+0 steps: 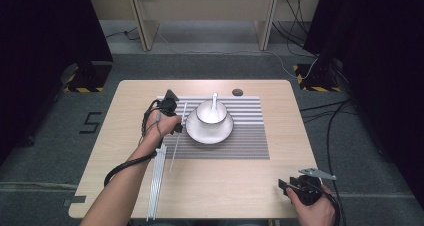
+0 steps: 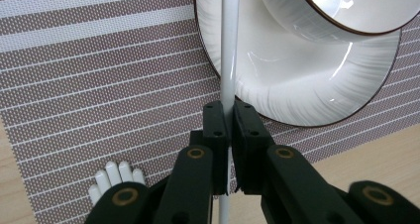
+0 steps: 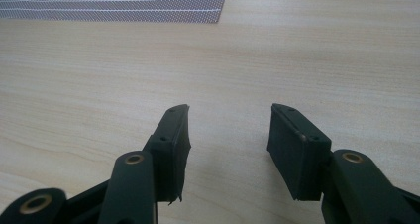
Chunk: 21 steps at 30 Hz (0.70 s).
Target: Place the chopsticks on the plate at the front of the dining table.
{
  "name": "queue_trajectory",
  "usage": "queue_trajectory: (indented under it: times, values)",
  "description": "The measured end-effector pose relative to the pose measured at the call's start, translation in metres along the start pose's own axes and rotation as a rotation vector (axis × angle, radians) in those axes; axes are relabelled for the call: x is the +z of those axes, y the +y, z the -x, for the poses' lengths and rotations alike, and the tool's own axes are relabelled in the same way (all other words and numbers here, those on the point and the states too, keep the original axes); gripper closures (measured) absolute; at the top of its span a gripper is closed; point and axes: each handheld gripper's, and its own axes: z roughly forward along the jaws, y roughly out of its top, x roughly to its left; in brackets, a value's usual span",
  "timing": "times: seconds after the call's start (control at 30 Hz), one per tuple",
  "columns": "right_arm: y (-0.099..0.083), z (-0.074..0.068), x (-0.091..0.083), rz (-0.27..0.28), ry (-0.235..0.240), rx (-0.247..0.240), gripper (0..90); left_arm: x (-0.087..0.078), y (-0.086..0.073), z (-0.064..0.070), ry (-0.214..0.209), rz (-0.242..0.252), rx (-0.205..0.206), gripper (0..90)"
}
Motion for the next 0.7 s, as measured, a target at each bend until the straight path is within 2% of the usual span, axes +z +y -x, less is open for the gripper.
queue_trajectory:
  times: [0.6,0.7]
  values:
    - [0.000,0.001,0.000,-0.002,0.002,0.003,50.8,0.009,0.011,0.005,-0.001,0.014,-0.011,85.4]
    - [0.000,0.001,0.000,0.000,0.002,0.004,50.8,0.013,0.014,0.006,-0.001,0.012,-0.024,85.4]
